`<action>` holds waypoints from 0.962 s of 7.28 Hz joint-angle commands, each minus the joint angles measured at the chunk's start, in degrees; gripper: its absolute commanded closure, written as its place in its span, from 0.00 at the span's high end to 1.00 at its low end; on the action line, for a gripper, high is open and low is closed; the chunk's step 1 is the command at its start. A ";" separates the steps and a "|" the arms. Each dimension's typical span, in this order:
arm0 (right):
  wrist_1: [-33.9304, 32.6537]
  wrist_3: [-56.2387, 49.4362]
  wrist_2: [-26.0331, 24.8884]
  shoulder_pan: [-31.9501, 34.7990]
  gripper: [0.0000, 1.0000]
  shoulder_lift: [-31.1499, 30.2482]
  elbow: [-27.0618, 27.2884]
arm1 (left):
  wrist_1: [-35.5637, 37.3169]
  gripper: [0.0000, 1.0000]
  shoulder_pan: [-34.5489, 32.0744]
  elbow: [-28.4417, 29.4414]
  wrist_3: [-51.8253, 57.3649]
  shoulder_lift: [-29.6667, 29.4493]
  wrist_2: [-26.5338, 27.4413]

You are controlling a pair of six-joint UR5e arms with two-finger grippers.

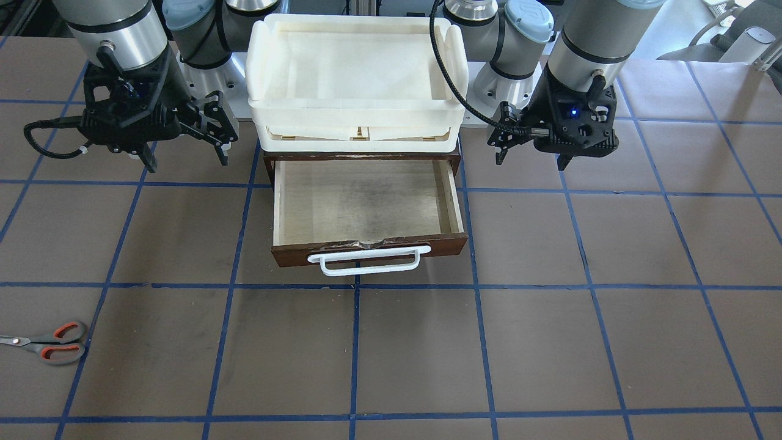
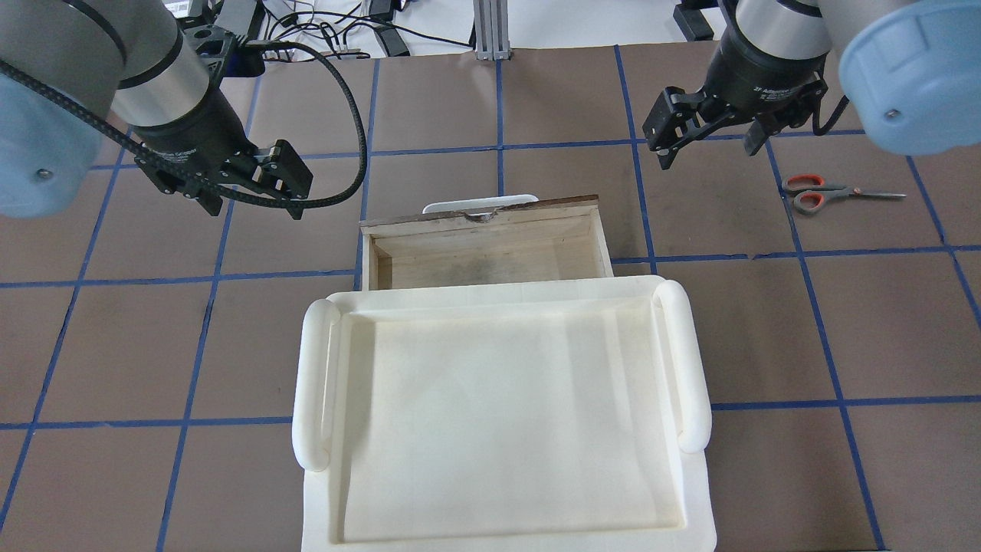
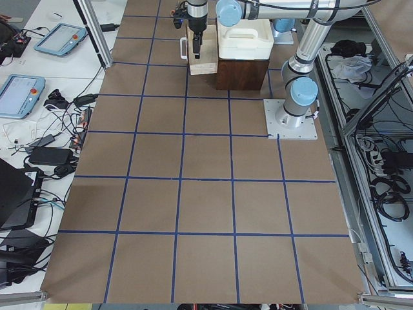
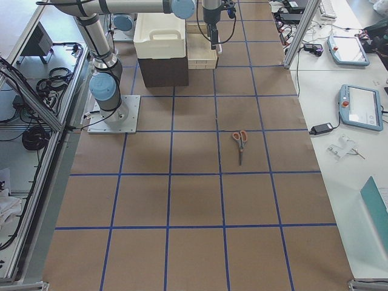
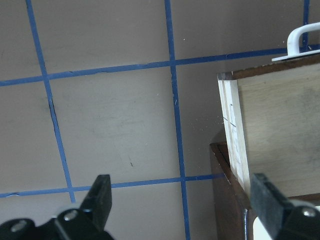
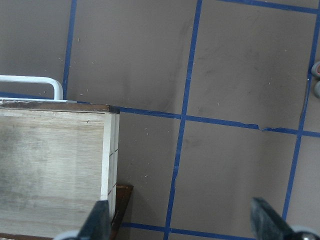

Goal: Put scissors in drawer and close it
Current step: 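Move the right gripper down over the grey-and-orange scissors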

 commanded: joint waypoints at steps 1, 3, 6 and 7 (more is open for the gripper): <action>0.01 -0.05 -0.14 0.05 1.00 0.00 0.00 | 0.00 1.00 0.00 0.00 0.00 0.00 0.00; 0.10 -0.13 -0.23 0.05 1.00 0.09 0.09 | 0.00 1.00 0.00 0.00 0.00 0.00 0.00; 0.27 -15.12 0.12 -3.36 1.00 0.79 0.18 | 0.35 1.00 0.00 0.00 -0.88 -0.70 -0.09; 0.80 -22.12 0.12 -6.77 1.00 0.71 0.18 | 0.36 1.00 0.00 0.00 -0.79 -0.62 -0.09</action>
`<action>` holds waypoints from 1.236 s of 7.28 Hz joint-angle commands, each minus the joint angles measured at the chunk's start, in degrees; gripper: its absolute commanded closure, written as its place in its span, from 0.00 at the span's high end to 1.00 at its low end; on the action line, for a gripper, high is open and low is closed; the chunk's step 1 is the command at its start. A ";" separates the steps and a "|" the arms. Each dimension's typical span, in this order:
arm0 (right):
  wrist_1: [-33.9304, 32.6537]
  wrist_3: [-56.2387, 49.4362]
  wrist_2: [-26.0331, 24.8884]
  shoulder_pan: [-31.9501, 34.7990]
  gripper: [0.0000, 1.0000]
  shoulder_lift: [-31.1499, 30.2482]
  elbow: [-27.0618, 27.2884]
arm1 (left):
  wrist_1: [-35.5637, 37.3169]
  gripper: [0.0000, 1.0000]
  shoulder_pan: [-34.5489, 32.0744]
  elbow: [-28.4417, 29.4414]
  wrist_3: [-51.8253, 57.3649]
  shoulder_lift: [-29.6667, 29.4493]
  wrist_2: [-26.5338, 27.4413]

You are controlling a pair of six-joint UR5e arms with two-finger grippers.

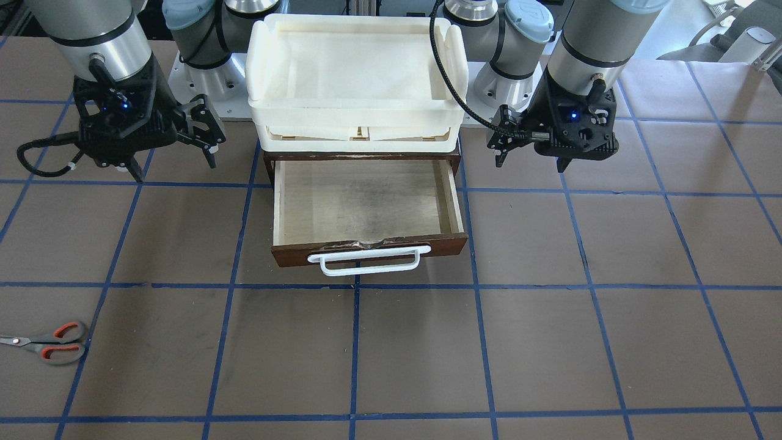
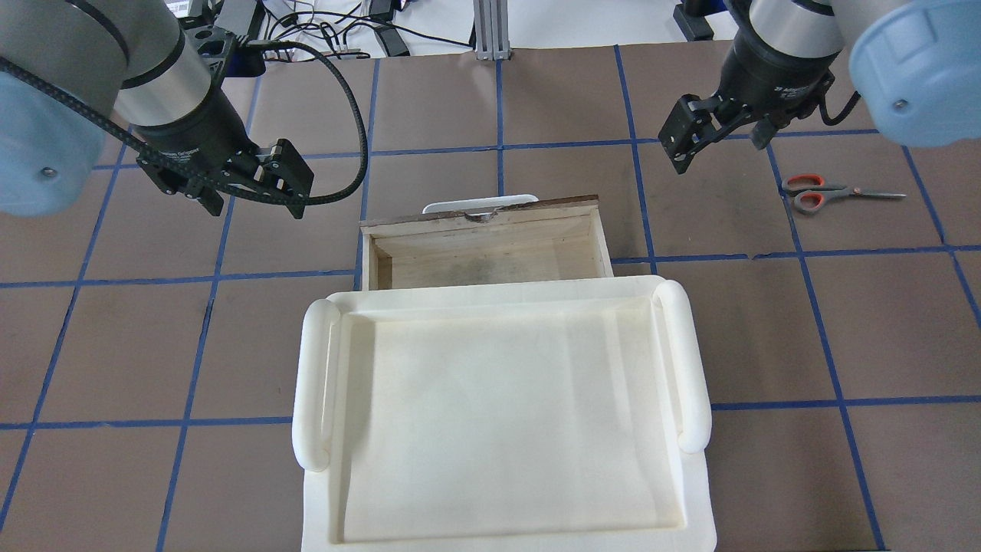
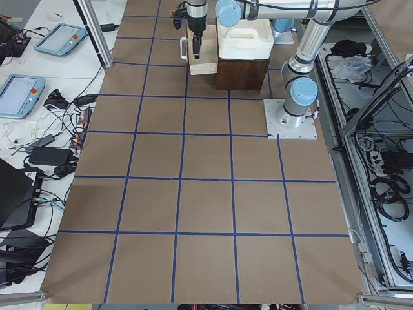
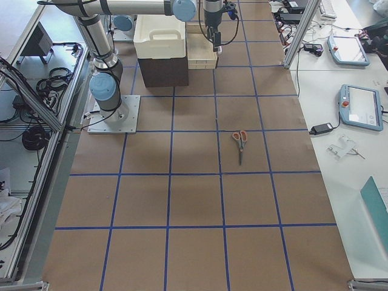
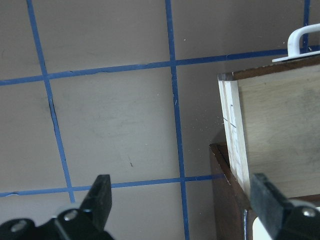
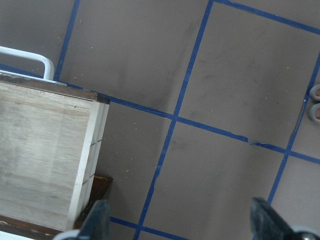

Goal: Put scissors in drawer and close it
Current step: 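Move the right gripper down over the grey-and-orange scissors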

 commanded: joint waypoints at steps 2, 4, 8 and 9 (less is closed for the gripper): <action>4.77 -30.80 0.54 -11.96 1.00 0.09 1.59 | 1.05 1.00 -0.02 0.00 0.07 -0.85 -0.12; -3.40 -49.54 0.37 -20.75 1.00 2.71 8.16 | 1.15 1.00 -0.02 0.00 -0.11 -0.59 -0.56; -29.95 -82.38 -0.07 -28.87 1.00 19.99 9.52 | 1.15 1.00 -0.02 0.00 -0.02 -0.24 -0.56; -32.63 -85.98 0.54 -30.45 0.99 25.53 6.29 | 1.15 1.00 -0.02 0.00 -0.02 -0.24 -0.56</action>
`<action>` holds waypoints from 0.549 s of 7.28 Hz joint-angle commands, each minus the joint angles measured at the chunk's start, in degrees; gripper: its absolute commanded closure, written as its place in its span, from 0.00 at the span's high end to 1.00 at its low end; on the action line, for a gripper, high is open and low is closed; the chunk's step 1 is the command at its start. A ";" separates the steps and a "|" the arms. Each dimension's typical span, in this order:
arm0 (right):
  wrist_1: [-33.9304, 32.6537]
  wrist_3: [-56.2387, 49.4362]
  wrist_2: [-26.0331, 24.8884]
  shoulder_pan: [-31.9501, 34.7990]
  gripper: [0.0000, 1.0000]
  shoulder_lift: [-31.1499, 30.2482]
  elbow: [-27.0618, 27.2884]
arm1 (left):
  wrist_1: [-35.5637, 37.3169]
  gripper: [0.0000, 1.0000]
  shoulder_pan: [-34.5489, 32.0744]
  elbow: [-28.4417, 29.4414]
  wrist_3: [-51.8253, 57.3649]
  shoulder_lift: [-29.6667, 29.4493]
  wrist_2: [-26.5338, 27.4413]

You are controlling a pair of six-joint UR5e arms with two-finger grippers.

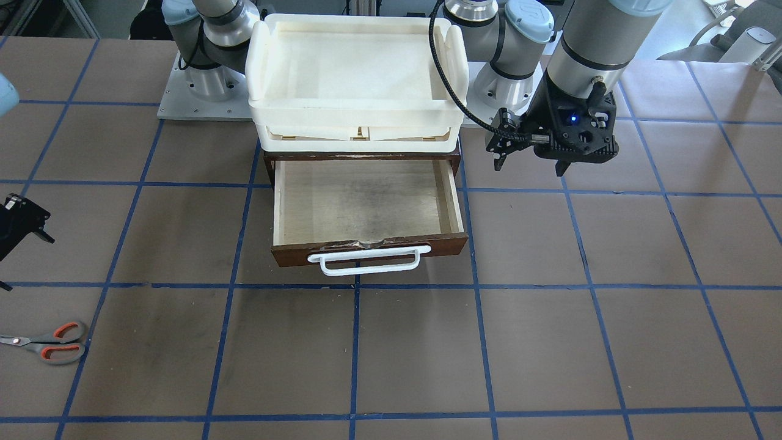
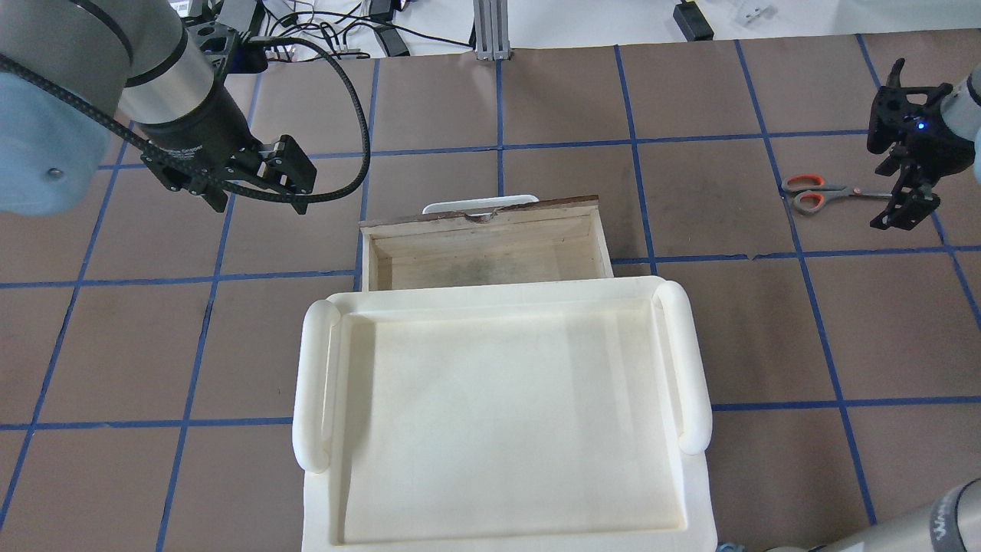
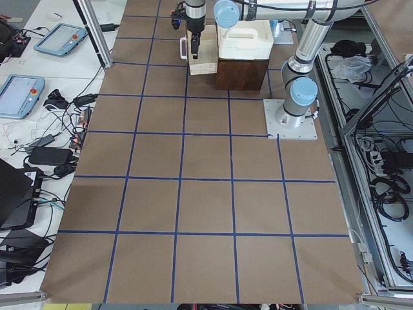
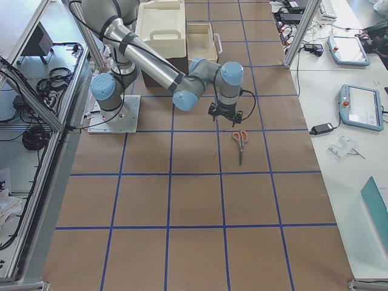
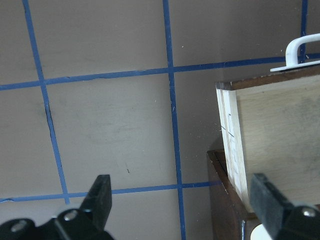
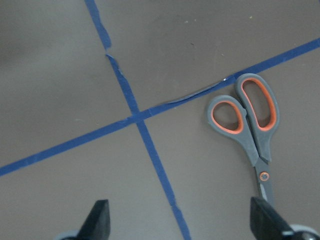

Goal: Put scissors in drawer and close it
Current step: 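Lower the right gripper and close it on the scissors handles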

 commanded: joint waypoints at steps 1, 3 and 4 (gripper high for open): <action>-5.32 -8.54 0.54 -2.14 0.97 11.36 -7.98 | 0.03 1.00 0.00 0.00 0.00 -0.07 -0.01; -4.53 -8.13 1.41 -2.15 0.88 15.26 -13.47 | 0.03 1.00 0.00 0.00 -0.08 -0.33 -0.01; -2.52 -8.39 2.55 -1.97 0.89 15.36 -13.40 | -0.06 1.00 0.00 0.00 0.00 -0.42 -0.01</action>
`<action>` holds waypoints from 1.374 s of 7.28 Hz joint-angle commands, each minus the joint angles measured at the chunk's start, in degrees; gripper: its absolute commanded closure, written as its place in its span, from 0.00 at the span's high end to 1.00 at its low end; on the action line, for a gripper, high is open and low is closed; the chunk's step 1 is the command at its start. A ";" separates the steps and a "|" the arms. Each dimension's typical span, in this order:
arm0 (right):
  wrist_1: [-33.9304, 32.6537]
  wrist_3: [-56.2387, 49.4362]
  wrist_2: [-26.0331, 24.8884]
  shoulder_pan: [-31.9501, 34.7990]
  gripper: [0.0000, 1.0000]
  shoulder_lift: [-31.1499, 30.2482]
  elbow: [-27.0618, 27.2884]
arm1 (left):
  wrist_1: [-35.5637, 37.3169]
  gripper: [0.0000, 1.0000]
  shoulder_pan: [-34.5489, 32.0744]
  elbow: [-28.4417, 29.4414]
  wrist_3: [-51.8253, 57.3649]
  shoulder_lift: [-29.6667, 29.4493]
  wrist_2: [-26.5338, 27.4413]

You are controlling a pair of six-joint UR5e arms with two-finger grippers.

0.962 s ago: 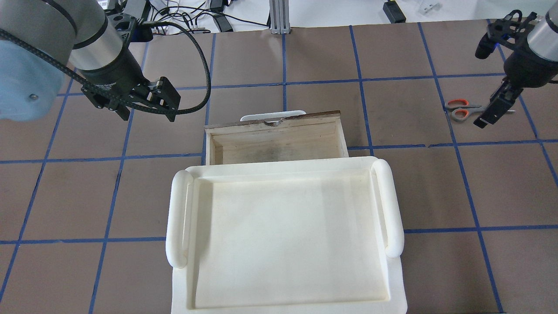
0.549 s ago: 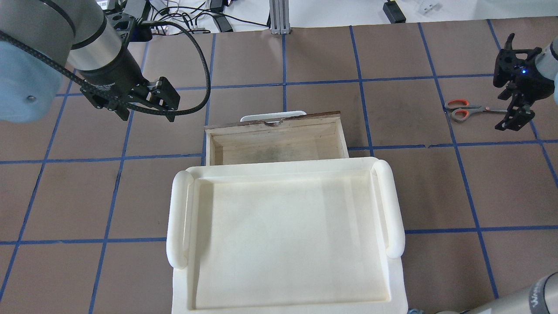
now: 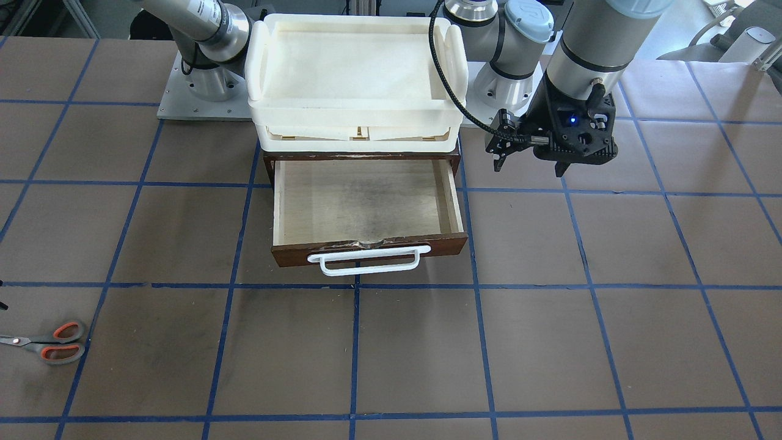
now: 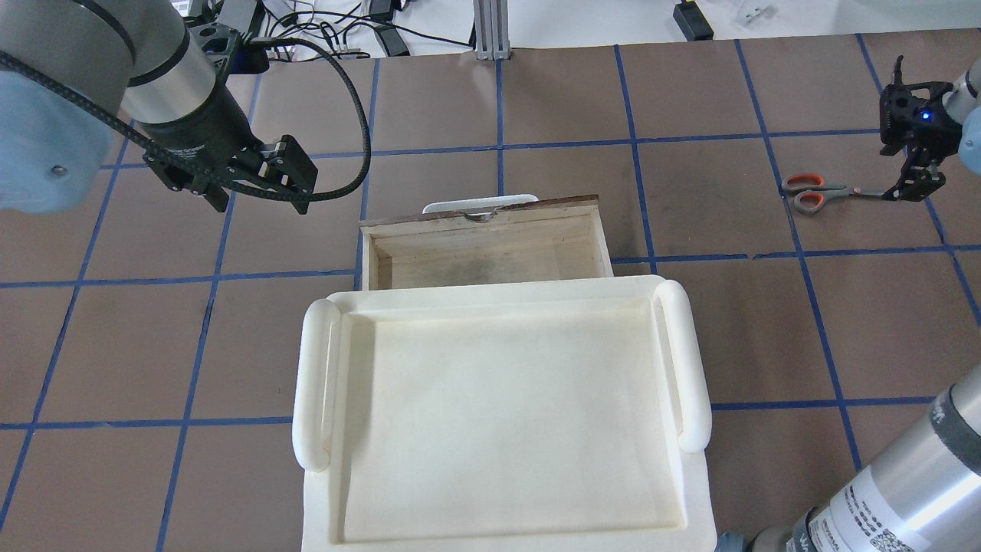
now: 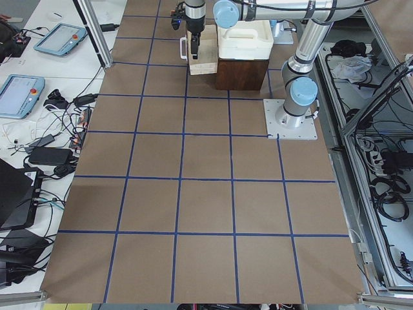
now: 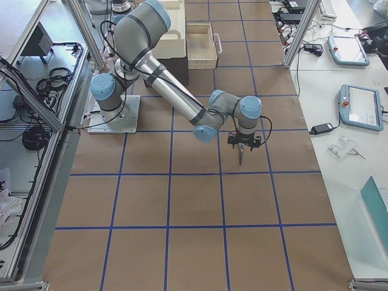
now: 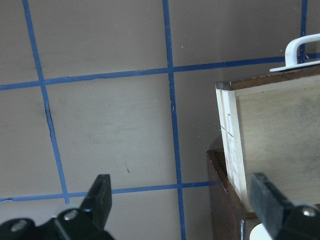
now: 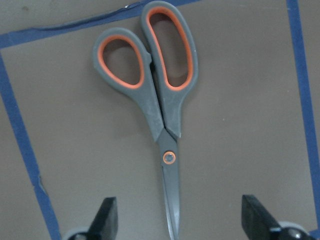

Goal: Put scissors in drawer and close it
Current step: 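Lower the right gripper and close it on the scissors handles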

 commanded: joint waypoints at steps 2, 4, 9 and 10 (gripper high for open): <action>4.17 -0.79 1.21 0.53 0.88 2.18 -0.87 | 0.30 1.00 0.00 0.00 -0.13 -0.31 0.00; 4.08 0.08 1.12 2.28 0.81 2.89 -0.34 | 0.39 1.00 0.00 0.00 -0.14 -0.22 0.00; 3.03 -3.95 1.12 2.82 0.69 4.04 -0.34 | 1.53 1.00 0.00 0.09 -0.14 -0.49 -0.18; 2.94 -3.96 1.12 2.82 0.56 4.04 -0.34 | 1.79 1.00 0.00 0.35 -0.14 -0.75 -0.35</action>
